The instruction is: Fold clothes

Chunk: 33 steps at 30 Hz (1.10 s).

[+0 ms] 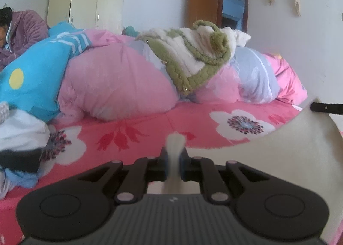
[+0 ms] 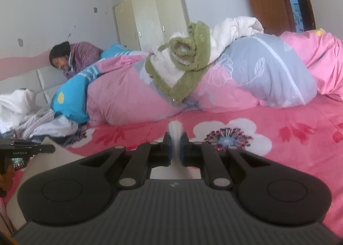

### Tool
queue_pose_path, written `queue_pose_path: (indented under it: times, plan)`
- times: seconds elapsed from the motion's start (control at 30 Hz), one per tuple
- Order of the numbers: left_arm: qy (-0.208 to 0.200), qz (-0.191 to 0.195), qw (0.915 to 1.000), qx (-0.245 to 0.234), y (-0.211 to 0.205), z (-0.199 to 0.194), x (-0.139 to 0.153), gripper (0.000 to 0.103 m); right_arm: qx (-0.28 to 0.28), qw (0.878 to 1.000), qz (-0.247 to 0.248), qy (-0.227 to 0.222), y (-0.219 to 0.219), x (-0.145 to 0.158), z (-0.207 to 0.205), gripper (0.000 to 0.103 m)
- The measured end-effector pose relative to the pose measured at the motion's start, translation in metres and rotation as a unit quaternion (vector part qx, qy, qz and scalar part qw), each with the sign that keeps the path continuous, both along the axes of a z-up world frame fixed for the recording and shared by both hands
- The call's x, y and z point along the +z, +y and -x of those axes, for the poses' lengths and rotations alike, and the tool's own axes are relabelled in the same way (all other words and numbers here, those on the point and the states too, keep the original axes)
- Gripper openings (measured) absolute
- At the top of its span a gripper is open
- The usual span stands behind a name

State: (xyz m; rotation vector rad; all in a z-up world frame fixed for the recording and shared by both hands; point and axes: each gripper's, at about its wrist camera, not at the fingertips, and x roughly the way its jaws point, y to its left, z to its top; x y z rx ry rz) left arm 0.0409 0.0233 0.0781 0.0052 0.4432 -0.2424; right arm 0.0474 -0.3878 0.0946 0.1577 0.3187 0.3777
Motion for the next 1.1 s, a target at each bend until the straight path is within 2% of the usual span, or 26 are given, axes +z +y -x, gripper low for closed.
queue_pose_path:
  times: [0.23, 0.43, 0.57, 0.8, 0.97, 1.1]
  plan:
    - [0.041, 0.012, 0.9988, 0.026, 0.008, -0.04, -0.027, 0.011, -0.011, 1.0, -0.008, 0.021, 0.0, -0.016, -0.05, 0.006]
    - [0.08, 0.011, 0.996, 0.039, 0.015, -0.061, -0.062, 0.011, -0.013, 0.997, 0.005, 0.07, 0.002, -0.059, -0.09, 0.006]
    - [0.079, 0.008, 0.9962, 0.037, 0.016, -0.062, -0.066, 0.011, -0.017, 0.995, -0.01, 0.097, -0.003, -0.081, -0.102, 0.006]
    - [0.061, 0.014, 0.9972, 0.041, 0.016, -0.069, -0.054, 0.011, -0.011, 0.998, -0.01, 0.066, -0.001, -0.067, -0.104, 0.006]
    - [0.086, 0.022, 0.995, 0.045, 0.017, -0.083, -0.062, 0.011, -0.019, 0.996, -0.024, 0.088, -0.008, -0.078, -0.118, 0.006]
    - [0.082, 0.02, 0.9955, 0.043, 0.016, -0.088, -0.059, 0.011, -0.021, 0.996, -0.031, 0.086, -0.011, -0.076, -0.121, 0.006]
